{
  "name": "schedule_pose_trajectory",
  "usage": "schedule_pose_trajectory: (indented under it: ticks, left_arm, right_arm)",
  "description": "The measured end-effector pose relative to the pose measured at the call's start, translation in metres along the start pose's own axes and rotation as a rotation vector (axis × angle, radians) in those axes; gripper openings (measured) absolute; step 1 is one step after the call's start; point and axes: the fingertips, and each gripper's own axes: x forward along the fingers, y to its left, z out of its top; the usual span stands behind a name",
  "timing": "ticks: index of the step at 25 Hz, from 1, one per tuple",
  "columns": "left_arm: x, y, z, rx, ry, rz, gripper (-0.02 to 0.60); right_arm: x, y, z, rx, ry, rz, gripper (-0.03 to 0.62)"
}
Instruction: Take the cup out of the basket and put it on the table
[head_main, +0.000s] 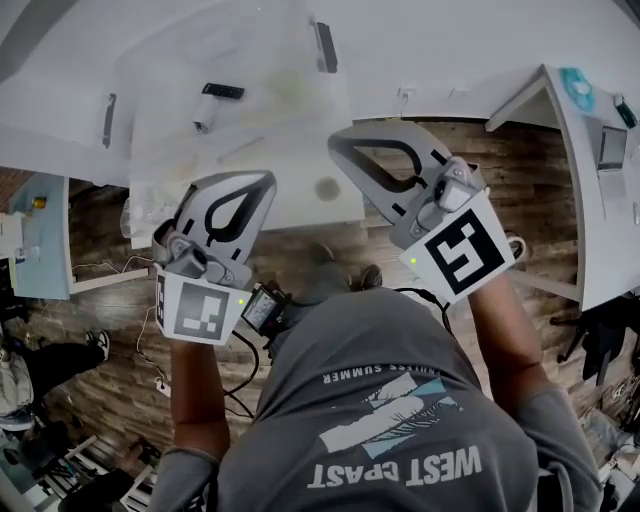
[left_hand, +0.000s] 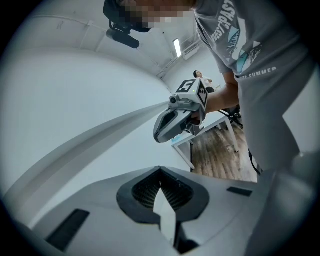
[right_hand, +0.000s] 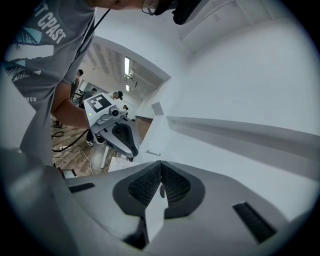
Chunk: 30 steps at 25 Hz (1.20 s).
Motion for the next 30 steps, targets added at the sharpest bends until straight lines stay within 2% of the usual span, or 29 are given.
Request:
schedule_pose_trajectory:
  ticks: [6, 15, 21, 24, 30]
  left_arm:
    - [0.021, 0.043, -0.033, -0.025, -0.042, -0.002, 0.009]
    - [0.02, 0.092, -0.084, -0.047, -0.104, 0.003, 0.009]
    - [0.018, 0.102, -0.108, -0.111, -0.12, 0.015, 0.009]
    - [0.024, 0.104, -0.119, -0.111, -0.086, 0.009, 0.009]
    - [0.024, 0.115, -0.14, -0.148, -0.014, 0.057, 0.009]
  right_arm:
    - [0.046, -0.032, -0.007, -0.016, 0.044, -0.003, 0.012]
    - [0.127, -0.068, -0.017, 0.017, 0.112, -0.033, 0.012]
    - [0.184, -0.089, -0.038, 0.044, 0.183, -0.005, 0.012]
    - [0.213, -0.098, -0.057, 0.039, 0.217, 0.035, 0.012]
    - [0.273, -0.088, -0.122, 0.011, 0.402, 0.216, 0.02]
